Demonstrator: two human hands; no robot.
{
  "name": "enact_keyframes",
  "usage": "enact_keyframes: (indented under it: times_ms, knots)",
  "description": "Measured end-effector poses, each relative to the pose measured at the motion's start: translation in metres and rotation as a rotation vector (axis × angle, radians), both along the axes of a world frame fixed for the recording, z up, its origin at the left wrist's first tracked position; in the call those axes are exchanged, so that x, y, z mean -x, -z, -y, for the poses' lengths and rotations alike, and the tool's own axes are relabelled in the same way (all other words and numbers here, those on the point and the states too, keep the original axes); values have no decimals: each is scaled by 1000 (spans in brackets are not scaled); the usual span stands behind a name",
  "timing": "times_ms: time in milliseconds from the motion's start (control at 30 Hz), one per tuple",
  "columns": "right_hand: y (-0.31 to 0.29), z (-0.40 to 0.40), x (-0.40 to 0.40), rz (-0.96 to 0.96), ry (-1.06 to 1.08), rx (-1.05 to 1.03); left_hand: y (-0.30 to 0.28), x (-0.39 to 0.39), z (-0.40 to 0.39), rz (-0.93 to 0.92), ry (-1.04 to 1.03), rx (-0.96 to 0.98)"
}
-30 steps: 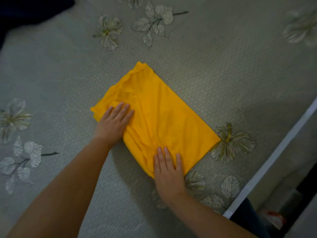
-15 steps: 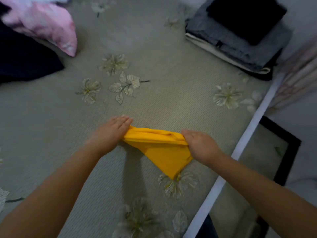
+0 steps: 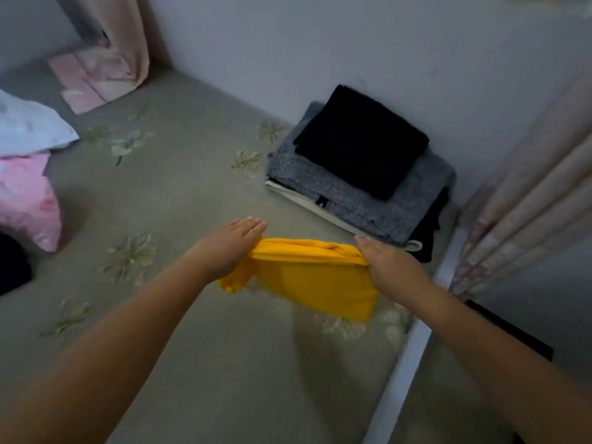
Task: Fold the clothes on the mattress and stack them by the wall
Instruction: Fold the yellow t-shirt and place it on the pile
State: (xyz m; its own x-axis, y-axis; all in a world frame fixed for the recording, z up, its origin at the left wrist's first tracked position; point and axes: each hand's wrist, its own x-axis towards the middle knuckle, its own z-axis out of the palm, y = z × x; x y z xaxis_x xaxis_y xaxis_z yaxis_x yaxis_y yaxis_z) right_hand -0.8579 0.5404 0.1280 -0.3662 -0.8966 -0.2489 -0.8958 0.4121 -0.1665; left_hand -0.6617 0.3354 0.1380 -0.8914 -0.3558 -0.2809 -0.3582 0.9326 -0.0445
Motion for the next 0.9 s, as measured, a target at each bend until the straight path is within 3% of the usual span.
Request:
enact_keyframes:
  times_ms: [100, 233, 367, 400, 500, 567, 633, 700, 767, 900]
  knots:
    - [-28, 28, 90, -74, 75, 37, -21, 104, 31, -33, -7, 9]
    - [-83, 63, 182, -245, 189, 236, -71, 219, 78, -265, 17, 117]
    - [-114, 85, 220, -506, 46, 628, -103, 273, 117, -628, 190, 246]
    - [-107, 89, 224, -563, -4, 657, -99, 282, 123, -628, 210, 266]
    - [-52, 101, 225, -523, -26, 522, -55, 296, 129, -311, 49, 204]
    - [-7, 109, 219, -395, 10, 278, -10, 297, 126, -82, -74, 148]
    - [46, 107, 220, -209, 36, -44, 38, 295, 115, 25, -103, 22]
    - [88, 103, 221, -123, 59, -182, 78, 293, 100, 35, -111, -103]
    - [118, 101, 218, -124, 86, -135, 105, 291, 86, -6, -145, -157]
    - [120, 108, 214, -223, 125, -84, 110, 288, 76, -126, -196, -137]
